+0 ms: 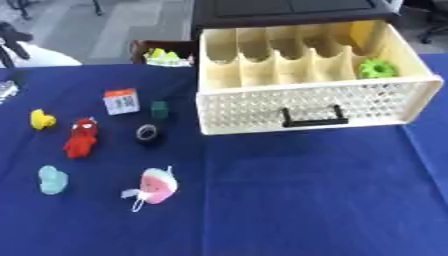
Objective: Pick up objects from table and place into drawer.
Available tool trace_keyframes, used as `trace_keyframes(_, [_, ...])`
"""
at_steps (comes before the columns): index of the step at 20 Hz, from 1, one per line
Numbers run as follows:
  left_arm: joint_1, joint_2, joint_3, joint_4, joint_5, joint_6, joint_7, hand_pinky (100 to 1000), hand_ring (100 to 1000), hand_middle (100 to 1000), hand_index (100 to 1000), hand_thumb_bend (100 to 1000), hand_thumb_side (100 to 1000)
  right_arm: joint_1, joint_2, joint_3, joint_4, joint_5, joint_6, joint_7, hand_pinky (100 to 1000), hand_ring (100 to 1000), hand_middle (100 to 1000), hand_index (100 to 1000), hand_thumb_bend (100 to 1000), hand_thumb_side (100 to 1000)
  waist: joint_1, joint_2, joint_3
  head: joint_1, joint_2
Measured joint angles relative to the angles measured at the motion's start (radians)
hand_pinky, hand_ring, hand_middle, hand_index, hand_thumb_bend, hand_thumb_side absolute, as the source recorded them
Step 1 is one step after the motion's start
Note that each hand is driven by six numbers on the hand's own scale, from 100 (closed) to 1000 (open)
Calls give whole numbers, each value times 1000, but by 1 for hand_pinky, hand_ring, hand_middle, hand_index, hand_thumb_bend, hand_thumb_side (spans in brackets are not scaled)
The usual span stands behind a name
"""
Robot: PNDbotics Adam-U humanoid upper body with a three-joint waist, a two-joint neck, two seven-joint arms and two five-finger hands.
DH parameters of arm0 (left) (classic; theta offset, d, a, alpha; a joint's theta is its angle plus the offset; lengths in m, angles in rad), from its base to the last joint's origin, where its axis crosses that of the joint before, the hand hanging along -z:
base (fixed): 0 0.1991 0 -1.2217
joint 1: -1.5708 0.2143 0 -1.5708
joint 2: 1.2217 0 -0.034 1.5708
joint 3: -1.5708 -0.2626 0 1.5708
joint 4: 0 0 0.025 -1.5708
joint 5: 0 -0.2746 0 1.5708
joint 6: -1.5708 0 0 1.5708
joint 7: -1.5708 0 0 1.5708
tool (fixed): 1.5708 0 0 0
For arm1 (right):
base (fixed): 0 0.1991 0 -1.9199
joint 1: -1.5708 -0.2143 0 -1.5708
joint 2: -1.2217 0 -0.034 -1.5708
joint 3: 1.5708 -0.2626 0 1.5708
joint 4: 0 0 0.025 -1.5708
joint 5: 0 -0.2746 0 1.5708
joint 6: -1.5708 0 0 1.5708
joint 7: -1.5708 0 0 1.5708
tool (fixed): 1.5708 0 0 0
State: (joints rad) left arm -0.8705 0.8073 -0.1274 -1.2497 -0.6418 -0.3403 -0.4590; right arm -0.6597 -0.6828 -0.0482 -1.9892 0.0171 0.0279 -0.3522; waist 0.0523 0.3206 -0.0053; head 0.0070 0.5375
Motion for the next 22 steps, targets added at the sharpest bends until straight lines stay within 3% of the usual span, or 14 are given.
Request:
trace_keyframes(5, [-46,-24,-13,100,-82,-15,-48,610,663,721,971,100,831,0,0,0,0,0,6,6,693,387,347,808,100,1000,-1,0,-1,1,-6])
trace_keyframes(6, [-48,-26,-15,110,-92,-18,-50,676,731,766,995,209,956,0,0,0,0,0,7,7,695,381,338,792,100,1000,-1,0,-2,2,-7])
trace_keyframes(8, [-61,-32,-25,137,-113,-24,-58,695,749,780,1000,251,990,0,1,0,0,0,10,10,695,379,336,788,100,1000,-1,0,-7,5,-12])
trace_keyframes(9, [-70,-40,-32,154,-125,-29,-67,695,749,780,1000,251,990,1,1,0,0,0,12,13,695,379,336,788,100,1000,0,0,-8,7,-13])
trace_keyframes(13, [-102,-71,-42,231,-177,-69,-113,722,766,781,1000,401,1000,3,7,0,0,-2,21,21,696,373,327,777,100,1000,1,1,-7,10,-20])
trace_keyframes(18, [-116,-88,-35,280,-213,-130,-167,719,763,775,1000,462,1000,9,9,-1,0,-10,27,26,694,373,328,777,100,1000,1,7,-6,12,-20])
trace_keyframes(22, [-120,-88,-30,294,-229,-144,-164,717,763,779,1000,495,1000,9,9,-6,0,-14,27,24,692,373,327,776,100,1000,1,9,-7,13,-20])
